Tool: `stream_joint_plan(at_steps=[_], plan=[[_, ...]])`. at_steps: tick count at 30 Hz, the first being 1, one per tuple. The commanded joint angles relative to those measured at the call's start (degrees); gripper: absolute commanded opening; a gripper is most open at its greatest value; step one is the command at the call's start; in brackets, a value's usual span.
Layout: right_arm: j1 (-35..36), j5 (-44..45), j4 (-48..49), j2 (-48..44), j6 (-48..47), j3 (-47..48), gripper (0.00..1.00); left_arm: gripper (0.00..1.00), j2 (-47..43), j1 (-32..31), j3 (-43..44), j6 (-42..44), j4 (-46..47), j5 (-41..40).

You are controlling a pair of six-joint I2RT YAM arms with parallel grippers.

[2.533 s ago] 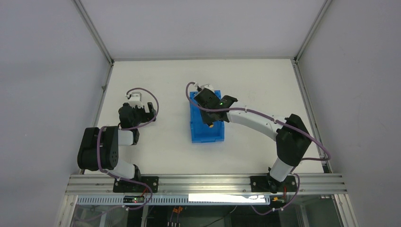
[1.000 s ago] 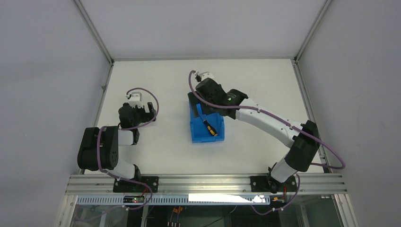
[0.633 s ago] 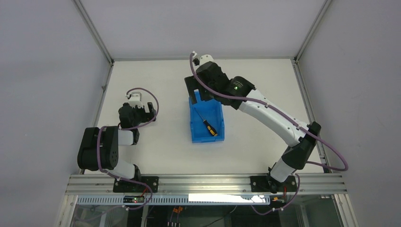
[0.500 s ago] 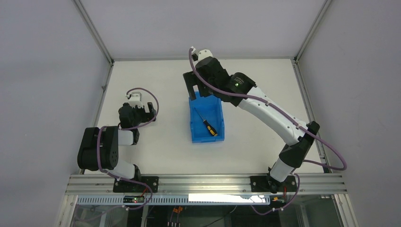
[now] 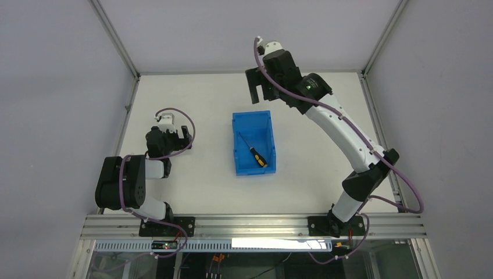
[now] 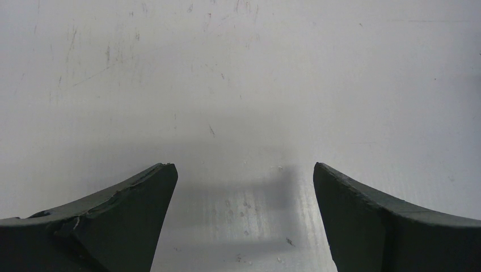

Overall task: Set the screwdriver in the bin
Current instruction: Reset both arms

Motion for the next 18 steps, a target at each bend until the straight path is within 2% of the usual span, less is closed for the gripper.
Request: stream_joint_plan(at_steps=[1, 18], plan=[[-5.9, -2.5, 0.1, -2.1, -2.1, 1.1, 0.96, 0.99, -0.1, -0.5, 1.1, 0.7, 1.3, -0.1], [-37.1, -18.8, 5.1, -8.5, -4.0, -9.8, 0.96, 0.99, -0.1, -0.5, 1.1, 0.8, 1.3, -0.1]])
